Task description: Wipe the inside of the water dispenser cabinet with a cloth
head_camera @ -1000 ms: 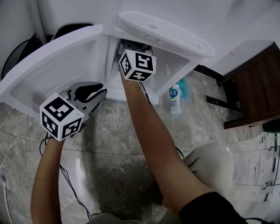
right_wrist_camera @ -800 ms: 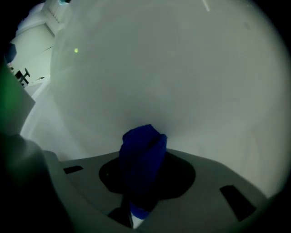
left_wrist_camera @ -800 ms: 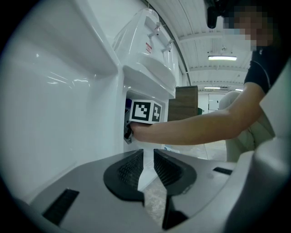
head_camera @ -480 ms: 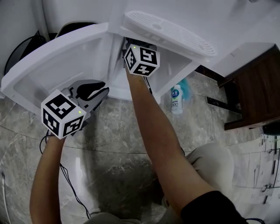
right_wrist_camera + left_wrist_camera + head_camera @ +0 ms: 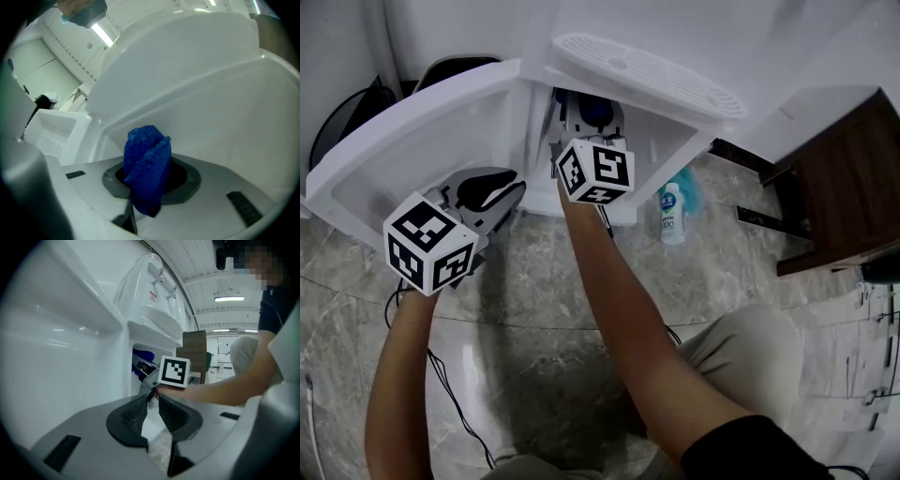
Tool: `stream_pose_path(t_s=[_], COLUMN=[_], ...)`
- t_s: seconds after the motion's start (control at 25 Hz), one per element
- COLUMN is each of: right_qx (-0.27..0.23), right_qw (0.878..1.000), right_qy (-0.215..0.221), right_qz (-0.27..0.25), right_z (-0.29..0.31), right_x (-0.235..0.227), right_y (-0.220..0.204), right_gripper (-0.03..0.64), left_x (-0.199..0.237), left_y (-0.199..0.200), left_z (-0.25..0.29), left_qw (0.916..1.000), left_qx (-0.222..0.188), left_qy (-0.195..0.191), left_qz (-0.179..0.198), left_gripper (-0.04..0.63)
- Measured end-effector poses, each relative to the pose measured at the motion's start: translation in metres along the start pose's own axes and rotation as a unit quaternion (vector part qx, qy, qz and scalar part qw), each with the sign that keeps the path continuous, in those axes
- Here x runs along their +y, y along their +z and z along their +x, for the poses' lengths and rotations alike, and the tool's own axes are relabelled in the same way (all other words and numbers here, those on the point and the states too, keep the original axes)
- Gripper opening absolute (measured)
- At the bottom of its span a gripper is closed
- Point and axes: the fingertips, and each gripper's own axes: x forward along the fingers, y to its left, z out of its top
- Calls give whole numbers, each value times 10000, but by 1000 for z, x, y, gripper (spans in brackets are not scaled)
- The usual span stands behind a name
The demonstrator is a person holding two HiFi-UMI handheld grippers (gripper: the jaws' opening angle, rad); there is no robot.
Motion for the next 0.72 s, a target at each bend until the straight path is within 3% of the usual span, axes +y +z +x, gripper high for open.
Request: stream_pose_path(t_s=[0.24, 0.36, 0.44, 0.72], right_qx=[-22, -109, -80, 430], right_qw=[9987, 9974, 9967, 9901], right_qy=[-249, 166, 442, 1068], right_qz=[452, 694, 682, 802], right_z=[-54, -75, -87, -118], right_x=[-17, -7, 0, -1], right_y=[15, 39, 55, 82], right_gripper=[86, 86, 86, 86], left_x=[3, 1, -7, -45], left_y=[23, 31, 40, 72], left_z=[8, 23, 39, 84], left_qw=[9989, 9984, 9977, 9923], left_qx=[-450, -545, -640, -826], left_qy=[53, 87, -43, -164], left_qz=[-121, 89, 208, 907], left_gripper=[81, 112, 245, 256])
